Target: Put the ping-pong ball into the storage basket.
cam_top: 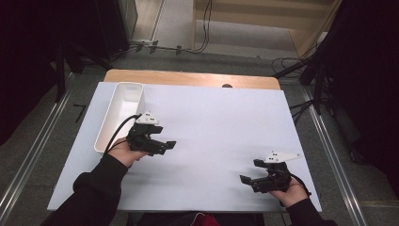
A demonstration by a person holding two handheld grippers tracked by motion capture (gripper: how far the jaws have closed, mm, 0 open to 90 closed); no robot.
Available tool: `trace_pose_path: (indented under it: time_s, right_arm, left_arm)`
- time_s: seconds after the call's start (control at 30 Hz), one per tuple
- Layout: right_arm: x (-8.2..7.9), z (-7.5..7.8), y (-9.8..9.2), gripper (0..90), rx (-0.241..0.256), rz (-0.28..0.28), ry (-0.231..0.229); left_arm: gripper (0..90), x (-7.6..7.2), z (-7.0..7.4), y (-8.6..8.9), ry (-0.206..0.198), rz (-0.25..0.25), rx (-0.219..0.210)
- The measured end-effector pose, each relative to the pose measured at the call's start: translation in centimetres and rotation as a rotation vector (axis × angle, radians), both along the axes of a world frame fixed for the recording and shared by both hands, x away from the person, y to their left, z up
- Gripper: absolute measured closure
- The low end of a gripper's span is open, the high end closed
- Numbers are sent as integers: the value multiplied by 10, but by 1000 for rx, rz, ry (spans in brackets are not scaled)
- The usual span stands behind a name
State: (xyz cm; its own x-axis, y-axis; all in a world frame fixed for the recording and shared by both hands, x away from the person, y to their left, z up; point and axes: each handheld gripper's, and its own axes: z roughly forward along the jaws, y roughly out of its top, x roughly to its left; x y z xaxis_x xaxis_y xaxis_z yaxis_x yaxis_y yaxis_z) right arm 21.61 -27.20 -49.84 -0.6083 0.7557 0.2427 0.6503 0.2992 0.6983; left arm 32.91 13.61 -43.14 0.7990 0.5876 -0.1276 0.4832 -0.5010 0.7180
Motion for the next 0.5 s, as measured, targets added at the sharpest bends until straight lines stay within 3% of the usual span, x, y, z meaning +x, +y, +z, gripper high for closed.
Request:
trace_pose_path:
  time_s: [0.5]
  right_arm:
    - [0, 0, 0, 93, -3, -3, 2]
  left_arm:
    - [217, -21, -9, 5, -31, -79, 7]
